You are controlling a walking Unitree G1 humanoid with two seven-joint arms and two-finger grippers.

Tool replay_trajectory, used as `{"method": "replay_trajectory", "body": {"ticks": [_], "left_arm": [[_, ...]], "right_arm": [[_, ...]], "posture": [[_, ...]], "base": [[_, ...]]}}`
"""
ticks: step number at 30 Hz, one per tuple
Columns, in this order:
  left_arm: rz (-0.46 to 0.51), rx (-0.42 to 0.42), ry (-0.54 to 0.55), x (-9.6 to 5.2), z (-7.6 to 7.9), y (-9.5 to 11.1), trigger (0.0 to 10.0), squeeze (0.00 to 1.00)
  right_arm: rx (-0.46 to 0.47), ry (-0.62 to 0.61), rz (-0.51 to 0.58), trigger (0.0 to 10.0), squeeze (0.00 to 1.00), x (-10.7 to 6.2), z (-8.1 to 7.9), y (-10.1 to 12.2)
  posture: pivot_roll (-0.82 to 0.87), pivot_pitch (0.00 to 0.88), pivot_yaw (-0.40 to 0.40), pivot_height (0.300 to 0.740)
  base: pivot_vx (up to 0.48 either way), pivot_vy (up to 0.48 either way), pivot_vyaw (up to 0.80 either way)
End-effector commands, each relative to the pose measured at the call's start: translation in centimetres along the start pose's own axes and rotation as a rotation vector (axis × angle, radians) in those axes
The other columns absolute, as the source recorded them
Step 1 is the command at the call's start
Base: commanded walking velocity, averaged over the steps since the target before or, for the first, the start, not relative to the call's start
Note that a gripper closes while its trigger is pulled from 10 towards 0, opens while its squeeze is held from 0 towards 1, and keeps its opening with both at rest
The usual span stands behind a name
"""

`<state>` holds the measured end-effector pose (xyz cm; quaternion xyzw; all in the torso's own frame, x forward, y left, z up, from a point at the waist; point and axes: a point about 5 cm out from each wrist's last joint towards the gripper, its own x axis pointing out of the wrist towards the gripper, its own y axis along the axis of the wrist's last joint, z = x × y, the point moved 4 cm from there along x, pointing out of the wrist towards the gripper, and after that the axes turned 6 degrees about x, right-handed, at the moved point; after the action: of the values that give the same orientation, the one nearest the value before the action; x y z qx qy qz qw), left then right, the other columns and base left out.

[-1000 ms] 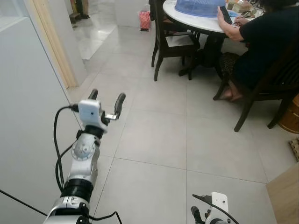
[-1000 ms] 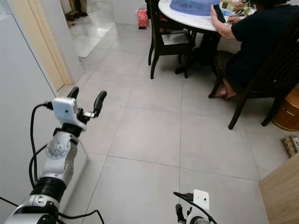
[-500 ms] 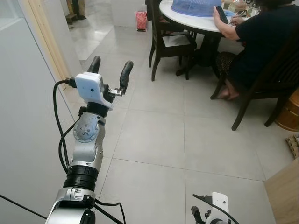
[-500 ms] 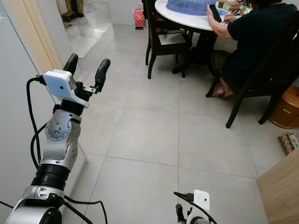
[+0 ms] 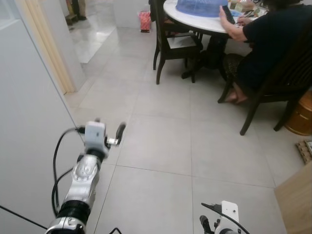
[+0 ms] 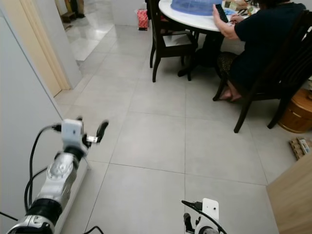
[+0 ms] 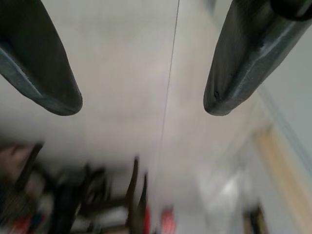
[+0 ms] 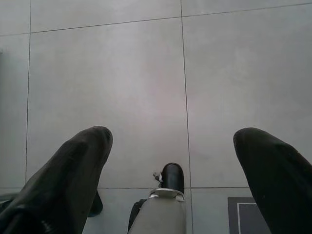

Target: Restocking fridge

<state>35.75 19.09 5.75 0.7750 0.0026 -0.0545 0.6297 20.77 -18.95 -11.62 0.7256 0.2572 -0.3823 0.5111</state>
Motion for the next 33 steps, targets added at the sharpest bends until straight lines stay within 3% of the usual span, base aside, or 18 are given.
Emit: {"method": "replay_trajectory", "body": {"ticks": [1, 5, 6, 11, 13, 15, 17, 18, 20, 23, 27, 33], "left_arm": [[-0.128, 0.007, 0.009, -0.9, 0.0, -2.9, 10.0, 0.00], [-0.247, 0.010, 0.019, -2.8, 0.2, -6.3, 10.0, 0.00], [-0.247, 0.010, 0.019, -2.8, 0.2, -6.3, 10.0, 0.00], [-0.440, 0.065, -0.074, -5.1, 1.9, -10.3, 10.0, 0.00], [-0.466, 0.069, -0.082, -5.4, 2.0, -10.8, 10.0, 0.00], [-0.537, 0.083, -0.092, -6.4, 2.2, -12.0, 10.0, 0.00], [-0.654, 0.101, -0.102, -8.4, 2.2, -14.2, 10.0, 0.00], [-0.654, 0.101, -0.102, -8.4, 2.2, -14.2, 10.0, 0.00], [-0.739, 0.101, -0.091, -10.2, 2.1, -15.7, 10.0, 0.00], [-0.717, 0.048, -0.076, -10.2, 2.2, -15.6, 10.0, 0.00], [-0.711, 0.040, -0.075, -10.5, 2.3, -15.7, 10.0, 0.00], [-0.765, 0.027, -0.052, -12.8, 2.4, -17.3, 10.0, 0.00]], "right_arm": [[-0.001, -0.003, -0.005, 10.0, 0.00, 0.0, 0.1, 0.0], [-0.005, 0.002, -0.006, 10.0, 0.00, 0.0, 0.1, 0.1], [-0.005, 0.002, -0.006, 10.0, 0.00, 0.0, 0.1, 0.1], [-0.012, 0.005, -0.004, 10.0, 0.00, 0.0, 0.1, 0.2], [-0.013, 0.005, -0.004, 10.0, 0.00, 0.0, 0.1, 0.3], [-0.014, 0.006, -0.005, 10.0, 0.00, 0.0, 0.0, 0.2], [-0.012, 0.009, -0.005, 10.0, 0.00, 0.0, -0.1, 0.2], [-0.012, 0.009, -0.005, 10.0, 0.00, 0.0, -0.1, 0.2], [-0.008, 0.011, -0.008, 10.0, 0.00, 0.0, -0.1, 0.0], [-0.001, 0.009, -0.007, 10.0, 0.00, -0.1, 0.0, -0.4], [0.005, 0.003, -0.002, 10.0, 0.00, -0.2, 0.2, -1.0], [0.009, -0.024, -0.033, 10.0, 0.00, -0.7, 1.1, -3.2]], "posture": [[-0.05, 0.000, -0.029, 0.740], [-0.05, 0.000, -0.037, 0.740], [-0.05, 0.000, -0.037, 0.740], [-0.03, 0.000, -0.042, 0.740], [-0.03, 0.000, -0.042, 0.740], [-0.02, 0.000, -0.039, 0.740], [-0.04, 0.000, -0.031, 0.740], [-0.04, 0.000, -0.031, 0.740], [-0.06, 0.000, -0.019, 0.740], [-0.06, 0.000, -0.010, 0.740], [-0.07, 0.000, -0.008, 0.740], [-0.09, 0.000, -0.003, 0.740]], "base": [[0.000, 0.000, 0.00], [0.000, 0.000, 0.00], [0.000, 0.000, 0.00], [0.000, 0.000, 0.00], [0.000, 0.000, 0.00], [0.000, 0.000, 0.00], [0.000, 0.000, 0.00], [0.000, 0.000, 0.00], [0.000, 0.000, 0.00], [0.000, 0.000, 0.00], [0.000, 0.000, 0.00], [0.000, 0.000, 0.00]]}}
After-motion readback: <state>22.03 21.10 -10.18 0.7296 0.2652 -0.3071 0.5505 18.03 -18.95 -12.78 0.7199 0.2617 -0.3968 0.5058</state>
